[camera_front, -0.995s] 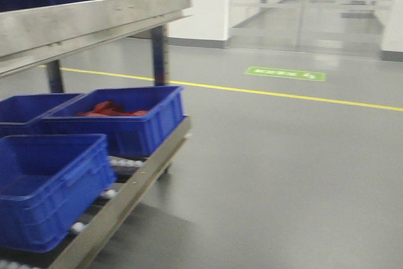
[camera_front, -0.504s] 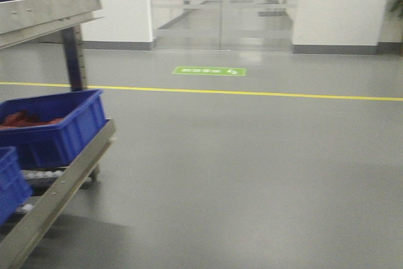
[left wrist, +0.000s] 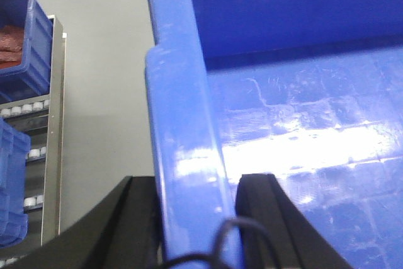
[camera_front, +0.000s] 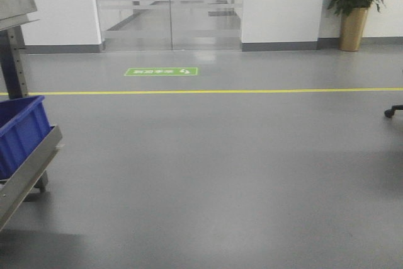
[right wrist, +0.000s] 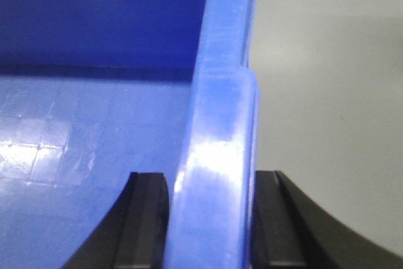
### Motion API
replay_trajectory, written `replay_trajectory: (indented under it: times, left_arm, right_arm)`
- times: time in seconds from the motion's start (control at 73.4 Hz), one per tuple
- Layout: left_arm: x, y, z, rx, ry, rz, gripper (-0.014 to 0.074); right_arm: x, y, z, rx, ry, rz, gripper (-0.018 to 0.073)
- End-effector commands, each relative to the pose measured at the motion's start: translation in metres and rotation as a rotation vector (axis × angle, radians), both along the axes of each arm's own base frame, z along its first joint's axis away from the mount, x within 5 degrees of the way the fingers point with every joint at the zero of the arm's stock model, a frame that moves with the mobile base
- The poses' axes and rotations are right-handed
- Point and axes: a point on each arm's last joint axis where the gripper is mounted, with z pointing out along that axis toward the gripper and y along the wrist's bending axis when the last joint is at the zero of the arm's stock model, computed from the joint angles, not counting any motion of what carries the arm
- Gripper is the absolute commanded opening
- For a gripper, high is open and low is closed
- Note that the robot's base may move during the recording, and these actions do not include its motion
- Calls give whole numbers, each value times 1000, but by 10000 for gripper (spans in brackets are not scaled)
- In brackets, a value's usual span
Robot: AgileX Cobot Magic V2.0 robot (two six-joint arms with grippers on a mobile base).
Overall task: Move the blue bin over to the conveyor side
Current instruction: 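Hold the bin with both grippers while the base turns away from the rack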
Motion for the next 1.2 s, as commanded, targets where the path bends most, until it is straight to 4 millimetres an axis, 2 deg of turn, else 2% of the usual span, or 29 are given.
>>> replay_trajectory:
  times: [0.0, 1.186]
  left_arm:
    - [-4, 1, 13, 14, -117, -3, -16]
    - [-4, 1, 13, 14, -117, -3, -16]
  right_arm:
    - [-6, -4, 17, 0, -148, -8, -79]
    - [-7, -5, 17, 1, -149, -8, -79]
